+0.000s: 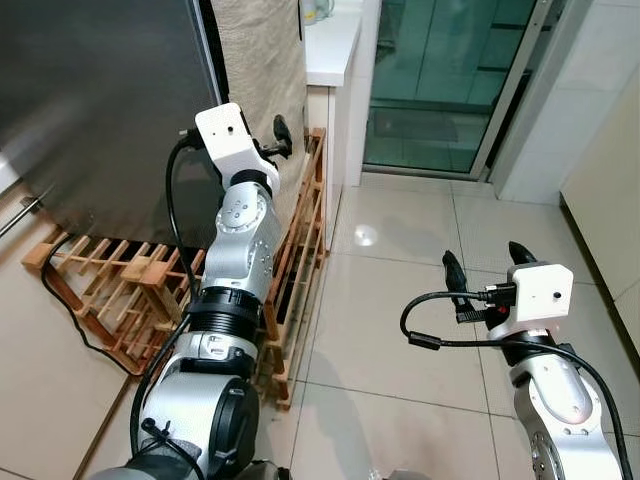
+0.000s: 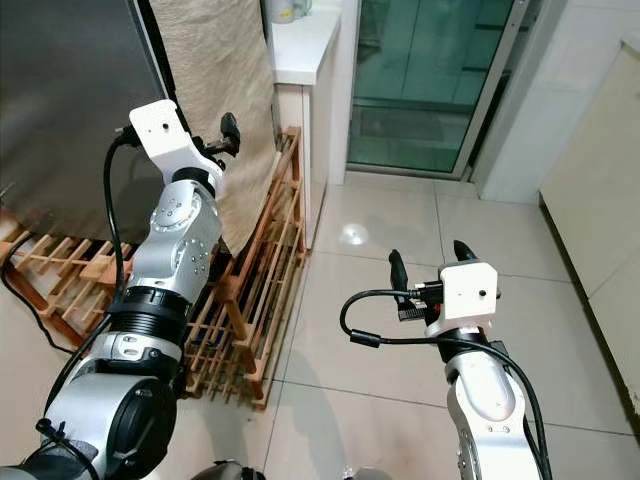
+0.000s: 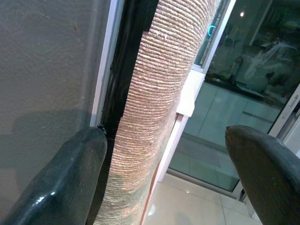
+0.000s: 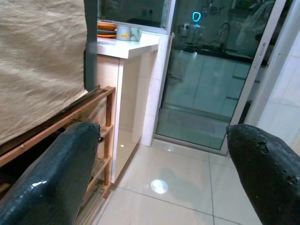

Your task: Restocking fridge

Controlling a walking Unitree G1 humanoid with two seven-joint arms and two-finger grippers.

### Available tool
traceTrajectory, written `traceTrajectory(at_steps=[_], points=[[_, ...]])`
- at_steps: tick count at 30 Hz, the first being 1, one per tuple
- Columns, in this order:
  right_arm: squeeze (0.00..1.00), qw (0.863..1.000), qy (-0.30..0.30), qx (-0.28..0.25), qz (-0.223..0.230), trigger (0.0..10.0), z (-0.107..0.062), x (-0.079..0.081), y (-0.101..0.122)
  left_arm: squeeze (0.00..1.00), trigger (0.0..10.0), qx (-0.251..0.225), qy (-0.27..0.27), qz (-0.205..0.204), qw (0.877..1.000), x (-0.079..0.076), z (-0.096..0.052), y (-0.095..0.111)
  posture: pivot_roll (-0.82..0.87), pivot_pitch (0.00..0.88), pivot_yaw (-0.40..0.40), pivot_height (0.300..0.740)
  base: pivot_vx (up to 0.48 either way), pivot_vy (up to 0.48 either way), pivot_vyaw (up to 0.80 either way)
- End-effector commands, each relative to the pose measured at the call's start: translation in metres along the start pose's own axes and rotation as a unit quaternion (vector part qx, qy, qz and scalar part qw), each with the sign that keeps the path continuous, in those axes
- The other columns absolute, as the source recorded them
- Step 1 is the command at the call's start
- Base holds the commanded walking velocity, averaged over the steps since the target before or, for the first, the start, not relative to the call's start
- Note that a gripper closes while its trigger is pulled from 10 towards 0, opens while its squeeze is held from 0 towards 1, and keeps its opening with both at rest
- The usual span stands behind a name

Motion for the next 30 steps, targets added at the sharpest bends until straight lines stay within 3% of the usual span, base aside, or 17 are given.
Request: traceTrajectory(at_steps=[1, 8, 16, 20, 22, 23, 28, 29, 30], points=[[0.00, 1.000, -0.002, -0.010, 0.003, 10.0, 0.002, 0.000, 0.007, 0.00, 10.0, -0.016, -0.025, 0.015, 0.999, -0.006, 0.001, 0.012, -0.20, 0.000, 0.056, 0.713, 0.000, 0.000, 0.00], [0.00, 1.000, 0.003, -0.013, 0.006, 10.0, 0.004, 0.004, 0.006, 0.00, 10.0, -0.024, -0.042, 0.024, 0.999, -0.003, -0.008, 0.023, -0.19, 0.000, 0.064, 0.713, 0.000, 0.000, 0.00], [0.00, 1.000, 0.008, -0.012, 0.009, 10.0, 0.006, 0.008, 0.004, 0.00, 10.0, -0.007, -0.063, 0.008, 0.998, -0.008, -0.022, 0.016, -0.17, 0.000, 0.061, 0.713, 0.000, 0.000, 0.00], [0.00, 1.000, 0.009, -0.012, 0.009, 10.0, 0.006, 0.008, 0.004, 0.00, 10.0, 0.001, -0.071, 0.005, 0.997, -0.013, -0.023, 0.013, -0.17, 0.000, 0.061, 0.713, 0.000, 0.000, 0.00], [0.00, 1.000, 0.010, -0.013, 0.009, 10.0, 0.007, 0.009, 0.004, 0.00, 10.0, 0.005, -0.081, 0.009, 0.997, -0.020, -0.019, 0.010, -0.17, 0.000, 0.059, 0.713, 0.000, 0.000, 0.00], [0.00, 1.000, 0.011, -0.013, 0.010, 10.0, 0.008, 0.010, 0.004, 0.00, 10.0, 0.027, -0.098, 0.005, 0.995, -0.031, -0.014, -0.002, -0.18, 0.000, 0.061, 0.713, 0.000, 0.000, 0.00], [0.00, 1.000, 0.012, -0.015, 0.010, 10.0, 0.009, 0.011, 0.004, 0.00, 10.0, 0.046, -0.122, 0.003, 0.991, -0.046, -0.010, -0.011, -0.18, 0.000, 0.064, 0.713, 0.000, 0.000, 0.00], [0.00, 1.000, 0.010, -0.018, 0.010, 10.0, 0.008, 0.011, 0.006, 0.00, 10.0, 0.054, -0.148, -0.002, 0.987, -0.066, -0.008, -0.013, -0.20, 0.000, 0.079, 0.713, 0.000, 0.000, 0.00], [0.00, 1.000, 0.009, -0.019, 0.010, 10.0, 0.008, 0.011, 0.007, 0.00, 10.0, 0.053, -0.156, -0.003, 0.986, -0.071, -0.008, -0.012, -0.20, 0.000, 0.079, 0.713, 0.000, 0.000, 0.00]])
Point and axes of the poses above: a point about 5 cm out from each wrist's last joint towards the gripper, its own z axis pointing out of the wrist towards the gripper, its own y axis along the axis of the wrist's last joint, x = y × z, the point moved 6 cm from there along z, pointing out of the wrist towards the gripper, and after that the axes turned 3 degrees about -z, right-handed, at the moved point
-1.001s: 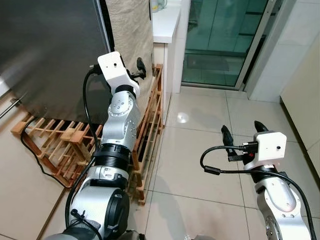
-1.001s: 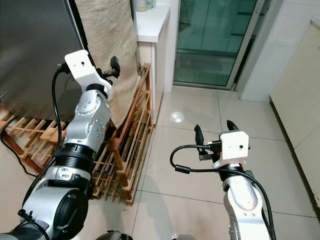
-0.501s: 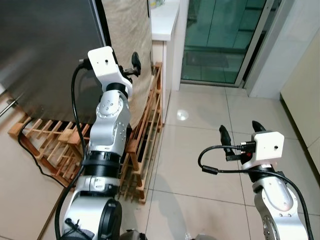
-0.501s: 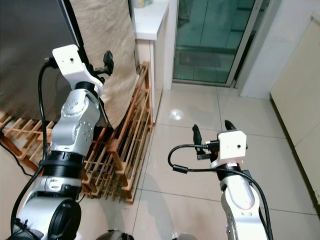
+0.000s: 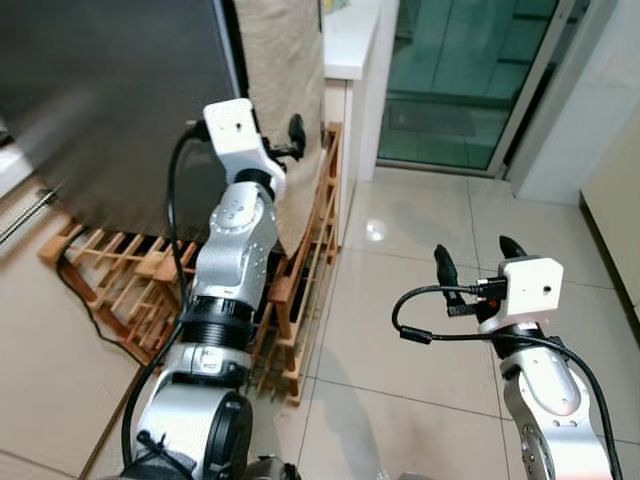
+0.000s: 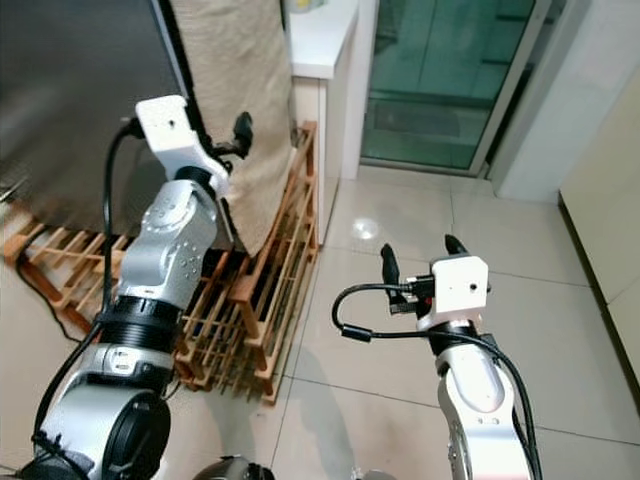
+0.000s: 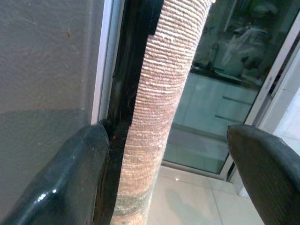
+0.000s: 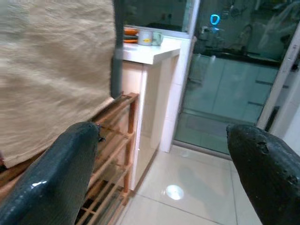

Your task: Restocking fridge

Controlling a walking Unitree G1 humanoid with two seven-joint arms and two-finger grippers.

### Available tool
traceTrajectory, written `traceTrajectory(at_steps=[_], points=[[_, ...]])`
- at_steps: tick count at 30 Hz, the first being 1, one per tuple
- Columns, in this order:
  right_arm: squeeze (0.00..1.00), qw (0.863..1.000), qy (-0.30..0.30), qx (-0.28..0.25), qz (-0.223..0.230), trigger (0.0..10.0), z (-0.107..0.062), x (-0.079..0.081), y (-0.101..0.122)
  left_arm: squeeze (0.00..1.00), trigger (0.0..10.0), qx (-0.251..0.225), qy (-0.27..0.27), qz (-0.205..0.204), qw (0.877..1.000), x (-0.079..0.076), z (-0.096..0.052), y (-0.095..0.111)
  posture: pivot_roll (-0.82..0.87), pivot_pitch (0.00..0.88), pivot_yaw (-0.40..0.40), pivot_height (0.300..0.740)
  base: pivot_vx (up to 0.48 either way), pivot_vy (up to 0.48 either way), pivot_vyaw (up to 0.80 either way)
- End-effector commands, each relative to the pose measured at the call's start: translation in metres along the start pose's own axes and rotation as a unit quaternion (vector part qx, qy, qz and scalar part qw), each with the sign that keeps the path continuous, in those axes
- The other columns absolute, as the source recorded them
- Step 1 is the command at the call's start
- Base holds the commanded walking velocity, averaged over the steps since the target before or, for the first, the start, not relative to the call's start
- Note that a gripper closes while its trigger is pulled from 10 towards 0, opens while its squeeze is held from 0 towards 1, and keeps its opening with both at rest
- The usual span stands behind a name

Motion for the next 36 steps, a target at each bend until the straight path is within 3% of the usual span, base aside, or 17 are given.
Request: traceTrajectory(at_steps=[1, 6, 11, 13, 14, 15, 17, 20, 21, 22, 25, 29, 30, 32, 33, 34, 36], points=[[0.00, 1.000, 0.001, -0.007, 0.000, 10.0, 0.000, 0.002, 0.003, 0.00, 10.0, 0.014, -0.053, -0.005, 0.998, -0.032, 0.004, -0.004, -0.20, 0.000, 0.079, 0.713, 0.000, 0.000, 0.00], [0.00, 1.000, -0.009, -0.003, 0.001, 10.0, -0.007, -0.001, 0.002, 0.00, 10.0, 0.015, -0.153, -0.026, 0.988, -0.086, 0.000, -0.006, -0.22, 0.000, 0.088, 0.713, 0.000, 0.000, 0.00], [0.00, 1.000, -0.006, 0.003, 0.000, 10.0, -0.008, 0.000, -0.001, 0.00, 10.0, 0.011, -0.262, -0.072, 0.962, -0.151, -0.015, -0.006, -0.23, 0.000, 0.085, 0.713, 0.000, 0.000, 0.00], [0.00, 1.000, -0.005, 0.001, -0.001, 10.0, -0.005, 0.001, 0.000, 0.00, 10.0, 0.009, -0.323, -0.107, 0.940, -0.190, -0.028, -0.003, -0.26, 0.000, 0.089, 0.713, 0.000, 0.000, 0.00], [0.00, 1.000, -0.005, 0.001, -0.001, 10.0, -0.005, 0.001, 0.000, 0.00, 10.0, 0.009, -0.323, -0.107, 0.940, -0.190, -0.028, -0.003, -0.26, 0.000, 0.089, 0.713, 0.000, 0.000, 0.00], [0.00, 1.000, -0.005, 0.000, -0.002, 10.0, -0.004, 0.001, 0.001, 0.00, 10.0, 0.007, -0.358, -0.124, 0.925, -0.209, -0.037, 0.001, -0.27, 0.000, 0.091, 0.713, 0.000, 0.000, 0.00], [0.00, 1.000, -0.009, 0.000, -0.003, 10.0, -0.005, 0.000, 0.001, 0.00, 10.0, 0.013, -0.463, -0.153, 0.873, -0.249, -0.071, 0.005, -0.29, 0.000, 0.100, 0.713, 0.000, 0.000, 0.00], [0.00, 1.000, -0.021, 0.006, -0.004, 10.0, -0.008, -0.006, -0.003, 0.00, 10.0, 0.024, -0.575, -0.191, 0.795, -0.269, -0.118, 0.014, -0.29, 0.000, 0.103, 0.713, 0.000, 0.000, 0.00], [0.00, 1.000, -0.021, 0.006, -0.004, 10.0, -0.008, -0.006, -0.003, 0.00, 10.0, 0.024, -0.575, -0.191, 0.795, -0.269, -0.118, 0.014, -0.29, 0.000, 0.103, 0.713, 0.000, 0.000, 0.00], [0.00, 1.000, -0.026, 0.010, -0.004, 10.0, -0.009, -0.009, -0.005, 0.00, 10.0, 0.025, -0.594, -0.216, 0.775, -0.265, -0.125, 0.020, -0.29, 0.000, 0.101, 0.713, 0.000, 0.000, 0.00], [0.00, 0.999, -0.029, 0.014, -0.001, 10.0, -0.010, -0.011, -0.008, 0.00, 10.0, 0.025, -0.593, -0.241, 0.767, -0.261, -0.125, 0.026, -0.29, 0.000, 0.095, 0.713, 0.000, 0.000, 0.00], [0.00, 1.000, -0.023, 0.011, -0.004, 10.0, -0.008, -0.010, -0.004, 0.00, 10.0, -0.005, -0.580, -0.241, 0.778, -0.246, -0.117, 0.042, -0.29, 0.000, 0.089, 0.713, 0.000, 0.000, 0.00], [0.00, 1.000, -0.026, 0.009, -0.008, 10.0, -0.007, -0.014, -0.003, 0.00, 10.0, -0.020, -0.526, -0.214, 0.823, -0.207, -0.097, 0.042, -0.28, 0.000, 0.078, 0.713, 0.000, 0.000, 0.00], [0.00, 0.999, -0.031, 0.009, -0.008, 10.0, -0.005, -0.019, -0.002, 0.00, 10.0, -0.027, -0.468, -0.185, 0.863, -0.172, -0.082, 0.038, -0.27, 0.000, 0.075, 0.713, 0.000, 0.000, 0.00], [0.00, 0.999, -0.031, 0.009, -0.008, 10.0, -0.005, -0.019, -0.002, 0.00, 10.0, -0.027, -0.468, -0.185, 0.863, -0.172, -0.082, 0.038, -0.27, 0.000, 0.075, 0.713, 0.000, 0.000, 0.00], [0.00, 0.999, -0.038, 0.006, -0.001, 10.0, 0.002, -0.022, -0.001, 0.00, 10.0, -0.025, -0.378, -0.160, 0.912, -0.121, -0.064, 0.027, -0.24, 0.000, 0.067, 0.713, 0.000, 0.000, 0.00], [0.00, 0.999, -0.040, 0.002, 0.007, 10.0, 0.008, -0.024, 0.000, 0.00, 10.0, -0.025, -0.304, -0.146, 0.941, -0.080, -0.055, 0.021, -0.23, 0.000, 0.069, 0.713, 0.000, 0.000, 0.00]])
Point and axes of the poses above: a point about 5 cm out from each wrist's last joint towards the gripper, its own z axis pointing out of the wrist towards the gripper, its own y axis along the axis of the wrist's last joint, x = y × z, the point moved 6 cm from there along z, pointing out of the wrist towards the gripper, and after that the axes turned 3 degrees about -z, right-handed, at the moved point
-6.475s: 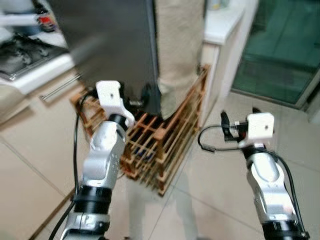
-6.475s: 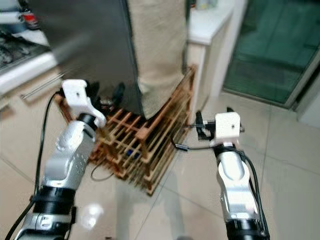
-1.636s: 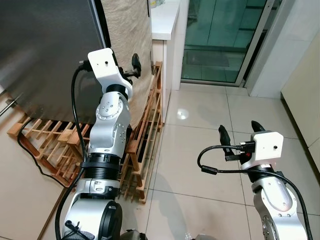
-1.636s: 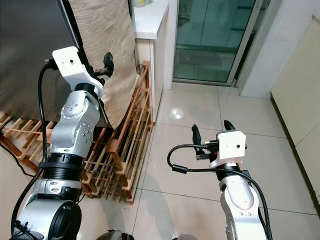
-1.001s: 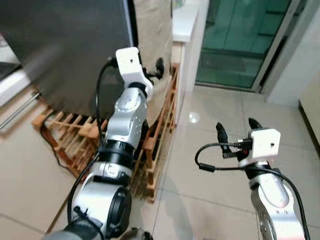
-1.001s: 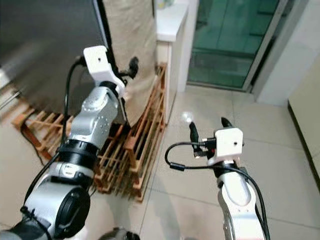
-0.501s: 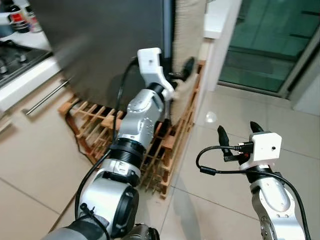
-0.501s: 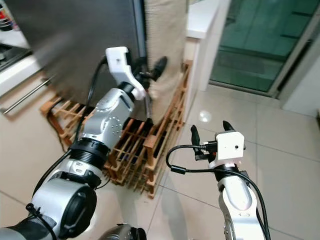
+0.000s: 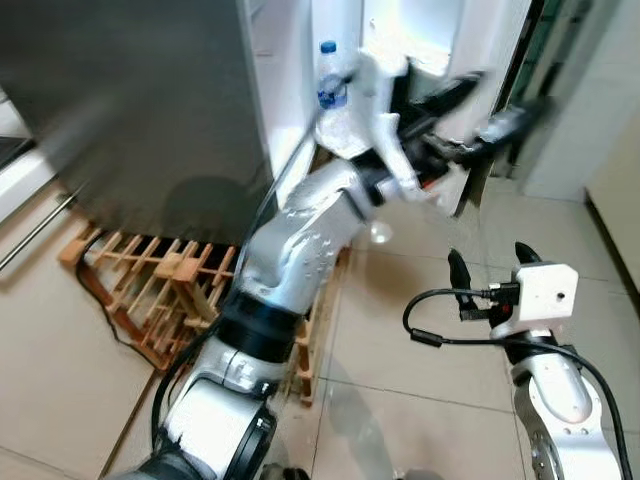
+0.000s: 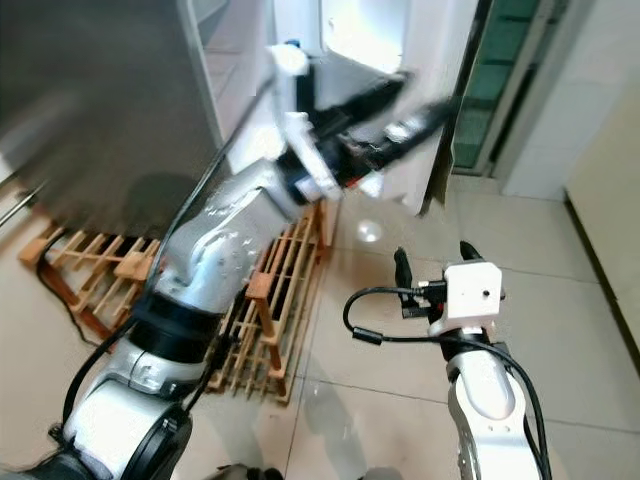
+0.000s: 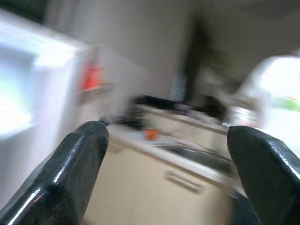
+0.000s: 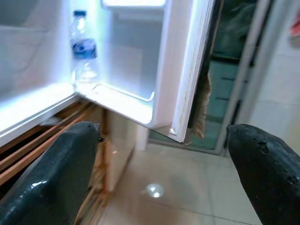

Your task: Restocking fridge

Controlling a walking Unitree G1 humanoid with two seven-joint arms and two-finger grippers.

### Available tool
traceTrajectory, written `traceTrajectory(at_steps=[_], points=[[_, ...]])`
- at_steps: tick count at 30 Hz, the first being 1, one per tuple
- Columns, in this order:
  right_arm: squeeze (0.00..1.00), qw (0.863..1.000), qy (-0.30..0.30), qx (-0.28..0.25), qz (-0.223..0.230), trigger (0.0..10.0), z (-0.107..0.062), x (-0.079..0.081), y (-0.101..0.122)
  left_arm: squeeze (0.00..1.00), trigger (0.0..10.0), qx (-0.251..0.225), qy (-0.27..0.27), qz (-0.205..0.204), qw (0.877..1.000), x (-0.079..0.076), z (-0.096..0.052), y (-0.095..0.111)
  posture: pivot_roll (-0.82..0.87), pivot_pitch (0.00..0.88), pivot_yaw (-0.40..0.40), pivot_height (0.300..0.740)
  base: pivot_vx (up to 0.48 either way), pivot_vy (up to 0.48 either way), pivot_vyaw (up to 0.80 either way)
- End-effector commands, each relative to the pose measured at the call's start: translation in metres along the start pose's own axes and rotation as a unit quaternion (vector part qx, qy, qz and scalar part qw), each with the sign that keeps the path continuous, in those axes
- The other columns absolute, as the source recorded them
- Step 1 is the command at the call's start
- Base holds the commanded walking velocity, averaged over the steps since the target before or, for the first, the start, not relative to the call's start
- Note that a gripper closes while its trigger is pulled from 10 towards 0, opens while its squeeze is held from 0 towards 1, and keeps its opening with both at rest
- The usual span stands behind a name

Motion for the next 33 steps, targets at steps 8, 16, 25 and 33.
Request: traceTrajectory(at_steps=[8, 16, 25, 33], points=[[0.00, 0.999, 0.000, -0.009, 0.040, 10.0, 0.029, 0.002, 0.006, 0.00, 10.0, -0.022, 0.345, 0.110, 0.932, 0.129, -0.114, 0.037, -0.14, 0.000, 0.044, 0.713, 0.000, 0.000, 0.00], [0.00, 0.998, -0.003, 0.002, 0.069, 10.0, 0.041, 0.001, 0.001, 0.00, 10.0, 0.043, 0.456, 0.187, 0.869, 0.145, -0.197, 0.022, -0.11, 0.000, 0.072, 0.713, 0.000, 0.000, 0.51], [0.00, 0.995, 0.039, 0.014, 0.088, 10.0, 0.039, 0.030, -0.010, 0.00, 10.0, 0.035, 0.492, 0.212, 0.844, 0.147, -0.190, 0.030, -0.09, 0.000, 0.077, 0.713, 0.000, 0.000, 0.64], [0.00, 0.993, 0.070, 0.009, 0.094, 10.0, 0.048, 0.038, -0.006, 0.00, 10.0, 0.048, 0.455, 0.237, 0.857, 0.130, -0.170, 0.022, -0.07, 0.000, 0.043, 0.713, 0.000, 0.000, 0.59]])
Point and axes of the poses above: a point about 5 cm out from each wrist's last joint towards the gripper, its own z axis pointing out of the wrist towards the gripper, its own y axis along the axis of the wrist's last joint, x = y × z, the point moved 6 cm from there along z, pointing out of the wrist towards the gripper, and after that the axes turned 3 degrees about -z, right-handed, at the moved point
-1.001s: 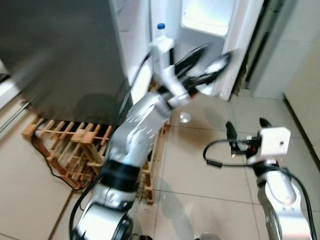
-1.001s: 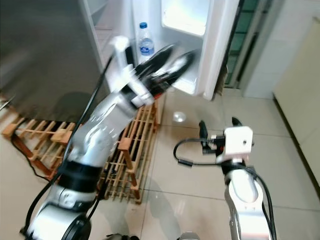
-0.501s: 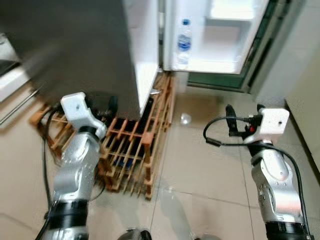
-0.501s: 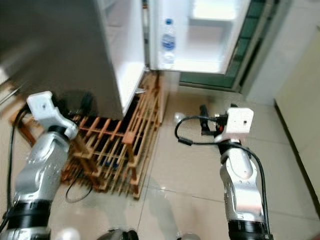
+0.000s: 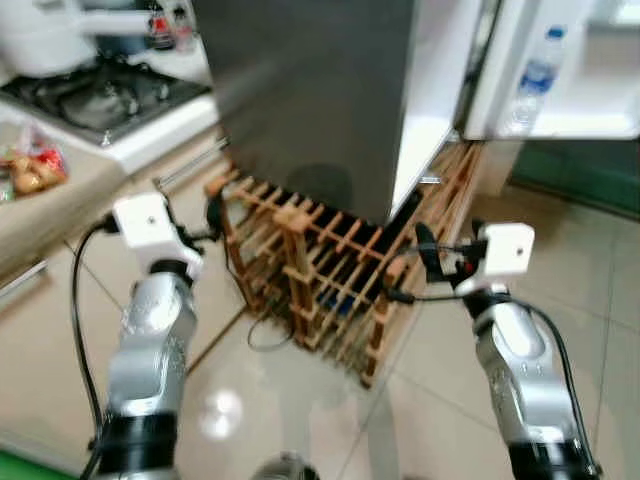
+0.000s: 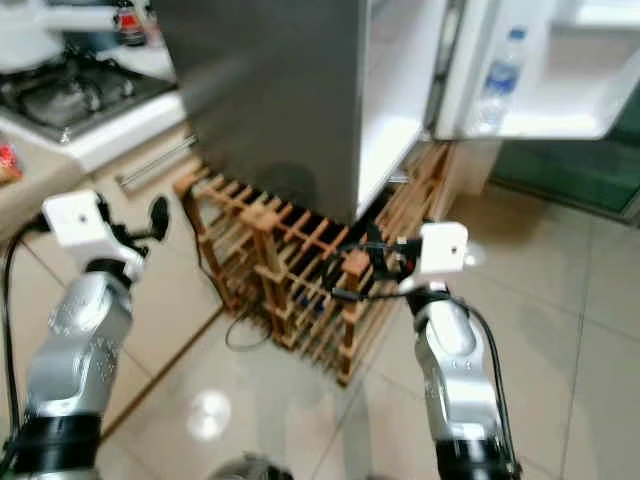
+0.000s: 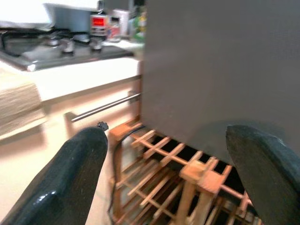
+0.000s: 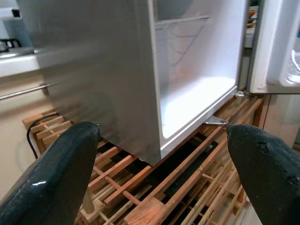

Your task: Restocking fridge

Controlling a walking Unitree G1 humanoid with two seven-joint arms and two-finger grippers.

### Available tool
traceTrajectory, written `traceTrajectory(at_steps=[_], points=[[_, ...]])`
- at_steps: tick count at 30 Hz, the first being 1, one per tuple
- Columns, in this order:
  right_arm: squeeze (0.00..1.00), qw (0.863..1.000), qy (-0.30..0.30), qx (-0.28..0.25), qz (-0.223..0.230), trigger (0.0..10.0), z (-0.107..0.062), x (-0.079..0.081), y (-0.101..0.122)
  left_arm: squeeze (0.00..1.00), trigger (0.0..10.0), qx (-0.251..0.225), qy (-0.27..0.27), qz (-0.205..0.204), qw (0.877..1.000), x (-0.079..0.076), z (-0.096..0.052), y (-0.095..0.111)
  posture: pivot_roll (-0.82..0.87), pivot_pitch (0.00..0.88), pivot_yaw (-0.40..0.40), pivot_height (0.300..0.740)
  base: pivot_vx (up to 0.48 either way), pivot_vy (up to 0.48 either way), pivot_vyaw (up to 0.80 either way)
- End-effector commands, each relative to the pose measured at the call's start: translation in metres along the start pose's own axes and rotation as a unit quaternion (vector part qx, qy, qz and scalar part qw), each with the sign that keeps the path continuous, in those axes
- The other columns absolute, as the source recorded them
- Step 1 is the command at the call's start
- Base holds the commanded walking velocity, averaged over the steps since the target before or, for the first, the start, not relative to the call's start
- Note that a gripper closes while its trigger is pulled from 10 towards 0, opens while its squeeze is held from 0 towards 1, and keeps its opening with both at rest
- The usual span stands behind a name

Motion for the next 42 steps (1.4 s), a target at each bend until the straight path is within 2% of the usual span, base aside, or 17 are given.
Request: traceTrajectory(at_steps=[1, 6, 11, 14, 16, 17, 18, 19, 24, 26, 32, 33, 35, 39, 41, 42], points=[[0.00, 1.000, 0.019, -0.015, -0.001, 10.0, 0.008, 0.009, 0.009, 0.00, 10.0, -0.013, 0.007, 0.010, 1.000, 0.004, 0.000, 0.007, -0.07, 0.000, 0.040, 0.713, 0.000, 0.000, 0.56], [0.00, 1.000, 0.022, -0.015, -0.012, 10.0, 0.007, 0.006, 0.011, 0.00, 10.0, -0.015, -0.012, 0.001, 1.000, -0.010, -0.003, 0.007, -0.08, 0.000, 0.029, 0.713, 0.000, 0.000, 0.55], [0.00, 0.999, 0.024, -0.013, -0.029, 10.0, 0.003, 0.004, 0.010, 0.00, 10.0, -0.001, 0.021, -0.015, 1.000, 0.002, -0.004, -0.003, -0.09, 0.000, 0.014, 0.713, 0.000, -0.169, 0.53], [0.00, 0.999, 0.025, -0.013, -0.028, 10.0, 0.004, 0.005, 0.009, 0.00, 10.0, 0.002, 0.029, -0.016, 0.999, 0.003, -0.002, -0.005, -0.09, 0.000, 0.016, 0.713, 0.000, -0.439, 0.52], [0.00, 0.999, 0.028, -0.012, -0.031, 10.0, 0.007, 0.006, 0.010, 0.00, 10.0, -0.001, 0.013, 0.004, 1.000, -0.006, -0.001, -0.004, -0.09, 0.000, 0.027, 0.713, 0.120, -0.424, 0.52], [0.00, 0.999, 0.030, -0.011, -0.035, 10.0, 0.008, 0.007, 0.009, 0.00, 10.0, 0.000, 0.002, 0.029, 1.000, -0.010, -0.001, -0.005, -0.10, 0.000, 0.041, 0.713, 0.296, -0.375, 0.52], [0.00, 0.999, 0.036, -0.012, -0.037, 10.0, 0.009, 0.010, 0.009, 0.00, 10.0, 0.010, -0.004, 0.052, 0.999, -0.012, 0.000, -0.010, -0.11, 0.000, 0.052, 0.713, 0.274, 0.000, 0.52], [0.00, 0.998, 0.046, -0.016, -0.048, 10.0, 0.010, 0.014, 0.009, 0.00, 10.0, 0.043, 0.001, 0.062, 0.997, -0.010, 0.001, -0.025, -0.11, 0.000, 0.060, 0.713, 0.000, 0.000, 0.52], [0.00, 0.999, 0.032, -0.011, -0.041, 10.0, 0.012, 0.007, 0.009, 0.00, 10.0, 0.044, 0.009, 0.059, 0.997, -0.009, 0.006, -0.027, -0.11, 0.000, 0.056, 0.713, 0.000, 0.000, 0.51], [0.00, 0.999, 0.030, -0.012, -0.041, 10.0, 0.008, 0.007, 0.007, 0.00, 10.0, 0.052, 0.035, 0.040, 0.997, 0.004, 0.006, -0.029, -0.12, 0.000, 0.058, 0.713, 0.000, 0.000, 0.48], [0.00, 0.999, 0.026, -0.011, -0.039, 10.0, 0.004, 0.008, 0.005, 0.00, 10.0, 0.053, 0.046, 0.050, 0.996, 0.017, 0.003, -0.029, -0.12, 0.000, 0.065, 0.713, 0.000, 0.000, 0.48], [0.00, 0.999, 0.028, -0.009, -0.041, 10.0, 0.001, 0.013, 0.001, 0.00, 10.0, 0.061, 0.066, 0.052, 0.995, 0.031, 0.002, -0.033, -0.12, 0.000, 0.066, 0.713, 0.000, 0.000, 0.48], [0.00, 0.999, 0.029, -0.008, -0.041, 10.0, 0.001, 0.014, -0.001, 0.00, 10.0, 0.064, 0.075, 0.045, 0.994, 0.035, 0.002, -0.035, -0.11, 0.000, 0.068, 0.713, 0.000, 0.000, 0.48], [0.00, 0.999, 0.034, -0.007, -0.040, 10.0, 0.001, 0.019, -0.002, 0.00, 10.0, 0.063, 0.065, 0.045, 0.995, 0.025, 0.004, -0.034, -0.12, 0.000, 0.069, 0.721, 0.000, 0.000, 0.48], [0.00, 0.998, 0.039, -0.011, -0.038, 10.0, 0.002, 0.022, 0.000, 0.00, 10.0, 0.051, 0.034, 0.051, 0.997, 0.009, 0.007, -0.029, -0.12, 0.000, 0.073, 0.729, 0.000, 0.000, 0.48], [0.00, 0.999, 0.037, -0.013, -0.037, 10.0, 0.003, 0.021, 0.001, 0.00, 10.0, 0.048, 0.027, 0.047, 0.997, 0.006, 0.008, -0.027, -0.13, 0.000, 0.073, 0.733, 0.000, 0.000, 0.48]])
Point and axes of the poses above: a point about 5 cm out from each wrist's last joint towards the gripper, its own z axis pointing out of the wrist towards the gripper, its own y axis along the axis of the wrist's last joint, x = y × z, the point moved 6 cm from there along z, pointing out of the wrist towards the gripper, and after that the axes turned 3 degrees about -z, right-handed, at the moved point
